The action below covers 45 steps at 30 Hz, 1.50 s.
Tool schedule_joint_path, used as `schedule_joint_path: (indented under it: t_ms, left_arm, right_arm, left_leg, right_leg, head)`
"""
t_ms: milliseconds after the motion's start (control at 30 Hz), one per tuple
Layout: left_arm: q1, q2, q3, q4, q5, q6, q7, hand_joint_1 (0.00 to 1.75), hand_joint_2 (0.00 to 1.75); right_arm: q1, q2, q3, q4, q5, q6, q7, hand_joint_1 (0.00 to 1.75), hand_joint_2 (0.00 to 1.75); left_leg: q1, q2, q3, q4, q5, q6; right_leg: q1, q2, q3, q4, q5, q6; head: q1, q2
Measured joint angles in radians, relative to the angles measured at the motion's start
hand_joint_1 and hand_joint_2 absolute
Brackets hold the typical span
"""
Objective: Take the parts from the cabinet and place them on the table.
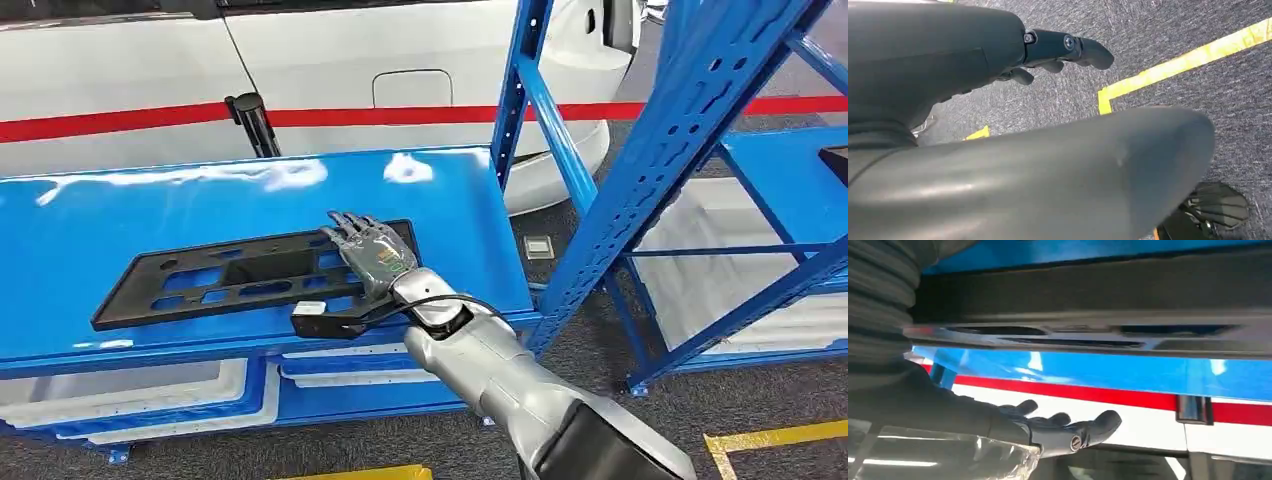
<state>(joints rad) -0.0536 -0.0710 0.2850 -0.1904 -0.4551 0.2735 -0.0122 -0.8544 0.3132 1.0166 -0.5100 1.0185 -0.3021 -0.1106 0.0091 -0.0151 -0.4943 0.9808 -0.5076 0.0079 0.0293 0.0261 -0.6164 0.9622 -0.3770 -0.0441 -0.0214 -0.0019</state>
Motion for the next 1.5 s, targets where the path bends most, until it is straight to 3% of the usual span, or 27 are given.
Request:
schedule_joint_path:
  t_ms: [33,67,100,200,233,267,300,333,400,500,700,733,967,1200,1367,1500]
  left_arm:
    - [0.000,0.001,0.000,0.000,0.000,0.000,0.000,0.00,0.00]
    - [0.000,0.003,0.001,0.000,0.000,0.000,0.000,0.00,0.00]
    - [0.000,0.004,0.002,0.000,0.000,0.000,-0.001,0.00,0.00]
    - [0.000,0.006,0.008,0.000,0.003,0.001,-0.022,0.00,0.00]
    - [0.001,0.008,0.014,0.000,0.017,0.001,-0.062,0.00,1.75]
    - [0.000,0.008,0.023,0.000,0.036,0.001,-0.126,0.00,1.75]
    - [0.000,0.008,0.035,-0.002,0.056,0.008,-0.200,0.00,0.00]
    - [-0.001,0.008,0.053,-0.003,0.079,0.026,-0.292,0.00,0.00]
    - [-0.004,0.007,0.084,-0.005,0.102,0.064,-0.395,0.00,0.00]
    - [-0.004,0.001,0.107,-0.005,0.106,0.137,-0.482,0.00,0.00]
    - [-0.003,-0.006,0.138,-0.005,0.107,0.166,-0.512,0.00,0.00]
    - [-0.003,-0.007,0.142,-0.005,0.107,0.166,-0.512,0.00,1.75]
    - [0.000,-0.010,0.155,-0.005,0.087,0.136,-0.497,0.00,1.75]
    - [0.002,-0.015,0.158,-0.004,0.076,0.104,-0.475,0.00,1.75]
    - [0.002,-0.015,0.157,-0.003,0.039,0.088,-0.335,0.00,1.75]
    - [0.002,-0.014,0.156,-0.003,0.039,0.003,-0.294,0.00,1.75]
  right_arm:
    - [0.001,0.000,0.000,0.003,0.000,-0.001,0.001,0.00,1.75]
    - [0.001,0.000,0.000,0.005,0.000,-0.001,0.001,1.57,1.75]
    - [0.000,0.000,0.000,0.007,0.000,-0.001,0.002,1.75,1.75]
    - [0.003,0.000,0.000,0.013,-0.006,0.002,0.002,1.75,1.75]
    - [0.004,-0.002,0.000,0.013,-0.008,0.001,0.001,1.75,1.75]
    - [0.005,-0.005,0.000,0.013,-0.008,-0.001,0.001,1.75,1.75]
    - [0.005,-0.008,-0.001,0.013,-0.007,-0.001,0.001,1.75,1.75]
    - [0.005,-0.011,-0.001,0.013,-0.007,-0.002,-0.003,1.75,1.75]
    - [0.005,-0.016,-0.003,0.012,-0.002,-0.006,-0.009,1.75,1.75]
    - [0.005,-0.022,-0.010,0.005,0.001,-0.012,-0.018,1.75,1.75]
    - [-0.001,-0.029,-0.013,-0.006,0.003,-0.023,-0.021,1.75,1.75]
    - [-0.002,-0.029,-0.014,-0.007,0.004,-0.023,-0.022,1.75,1.75]
    - [-0.011,-0.037,-0.028,-0.054,0.003,-0.031,-0.040,1.75,1.75]
    - [-0.013,-0.094,-0.068,-0.294,0.028,-0.017,-0.028,1.75,1.75]
    - [-0.008,-0.136,-0.089,-0.463,0.042,-0.001,-0.014,1.75,1.75]
    - [0.003,-0.161,-0.095,-0.536,0.048,0.013,-0.013,1.75,1.75]
  left_leg:
    - [0.000,0.001,0.000,-0.001,-0.002,0.002]
    - [0.000,0.002,0.000,-0.002,-0.003,0.004]
    - [0.000,0.004,0.001,-0.003,-0.003,0.005]
    - [0.001,0.004,0.001,-0.004,-0.004,0.008]
    - [0.001,0.004,0.001,-0.004,-0.004,0.009]
    - [0.001,0.004,0.001,-0.004,-0.003,0.009]
    - [0.002,0.004,0.001,-0.004,-0.001,0.007]
    - [0.002,0.004,0.001,-0.004,-0.001,0.006]
    - [0.003,0.005,0.001,-0.004,0.001,0.004]
    - [0.003,0.005,0.001,-0.004,0.002,0.002]
    - [0.003,0.006,0.001,-0.004,0.002,0.001]
    - [0.003,0.006,0.001,-0.004,0.002,0.001]
    - [0.002,0.006,0.000,-0.004,0.002,0.001]
    - [0.002,0.005,-0.001,-0.004,0.002,0.001]
    - [0.002,0.006,-0.002,-0.004,0.001,0.001]
    - [0.002,0.006,-0.003,-0.002,0.000,0.003]
  right_leg:
    - [0.000,0.000,0.000,0.000,-0.001,-0.001]
    - [0.000,0.001,0.000,-0.001,-0.001,-0.001]
    - [0.000,0.001,0.000,-0.001,-0.002,-0.002]
    - [0.001,0.001,0.000,-0.001,-0.002,-0.002]
    - [0.001,0.001,-0.001,-0.001,-0.001,-0.002]
    - [0.002,0.001,-0.001,-0.001,-0.001,-0.003]
    - [0.003,0.001,-0.001,-0.001,-0.001,-0.003]
    - [0.003,0.001,-0.001,-0.001,0.000,-0.005]
    - [0.004,0.002,-0.001,0.000,0.001,-0.006]
    - [0.004,0.003,-0.001,0.000,0.002,-0.006]
    - [0.004,0.003,-0.001,0.001,0.002,-0.006]
    - [0.004,0.003,-0.001,0.001,0.002,-0.006]
    - [0.003,0.002,-0.001,0.001,0.001,-0.006]
    - [0.003,0.002,-0.002,0.001,0.001,-0.006]
    - [0.003,0.003,-0.004,0.000,0.001,-0.006]
    - [0.001,0.003,-0.004,0.000,0.001,-0.006]
  head:
    - [0.002,0.000]
    - [0.001,0.000]
    - [0.001,0.000]
    - [0.002,0.000]
    - [0.001,0.000]
    - [0.002,0.000]
    - [0.001,0.000]
    - [0.002,0.000]
    - [0.002,0.000]
    - [0.002,0.000]
    - [0.002,0.000]
    - [0.002,0.000]
    - [0.002,0.000]
    - [0.002,0.000]
    - [0.002,0.000]
    - [0.002,0.000]
